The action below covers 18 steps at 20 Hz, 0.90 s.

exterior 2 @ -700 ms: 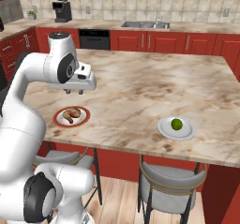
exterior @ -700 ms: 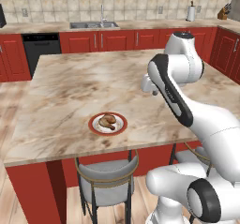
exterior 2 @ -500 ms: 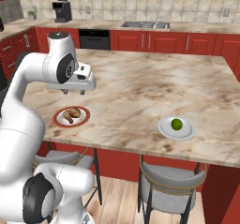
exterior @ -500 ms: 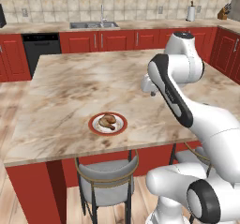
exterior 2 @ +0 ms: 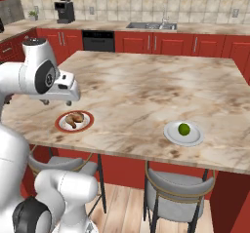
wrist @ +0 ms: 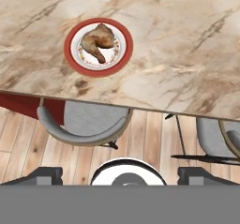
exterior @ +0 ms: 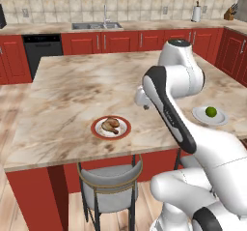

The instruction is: Transport the chicken drumstick and lime to the fridge. Place the chicken drumstick on the rack containing meat and place the lime on the rack containing the vegetable, ensuring meats and vegetables are on different racks.

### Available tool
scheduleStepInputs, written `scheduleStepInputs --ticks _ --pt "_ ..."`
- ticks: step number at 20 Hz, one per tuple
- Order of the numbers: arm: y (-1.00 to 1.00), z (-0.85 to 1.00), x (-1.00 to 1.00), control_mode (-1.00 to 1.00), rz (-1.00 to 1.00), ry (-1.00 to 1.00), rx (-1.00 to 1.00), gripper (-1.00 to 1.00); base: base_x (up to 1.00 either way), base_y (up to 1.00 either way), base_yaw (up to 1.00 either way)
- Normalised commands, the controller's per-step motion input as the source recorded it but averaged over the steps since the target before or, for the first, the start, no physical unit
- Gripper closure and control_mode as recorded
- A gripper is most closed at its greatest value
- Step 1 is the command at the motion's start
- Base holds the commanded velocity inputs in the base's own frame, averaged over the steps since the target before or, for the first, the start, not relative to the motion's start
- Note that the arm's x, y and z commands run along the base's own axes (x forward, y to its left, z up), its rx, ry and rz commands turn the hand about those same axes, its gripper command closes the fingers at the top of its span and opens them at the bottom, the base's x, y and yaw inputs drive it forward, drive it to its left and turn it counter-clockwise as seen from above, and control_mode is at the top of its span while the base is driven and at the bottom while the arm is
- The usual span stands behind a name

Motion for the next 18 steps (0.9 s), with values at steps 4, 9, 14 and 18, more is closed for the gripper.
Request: scheduleStepInputs --ticks 4,9,14,18 --pt "0.47 -0.26 -0.34 -1.00 0.02 0.00 -0.01 -1.00 0.00 0.00 0.00" --pt "0.15 -0.32 -0.14 -1.00 0.05 0.00 0.00 -1.00 0.00 0.00 0.00" --pt "0.02 -0.28 0.00 -1.00 0.07 0.00 0.00 -1.00 0.00 0.00 0.00" --pt "0.00 -0.32 0.03 -1.00 0.06 0.00 0.00 -1.00 0.00 0.00 0.00"
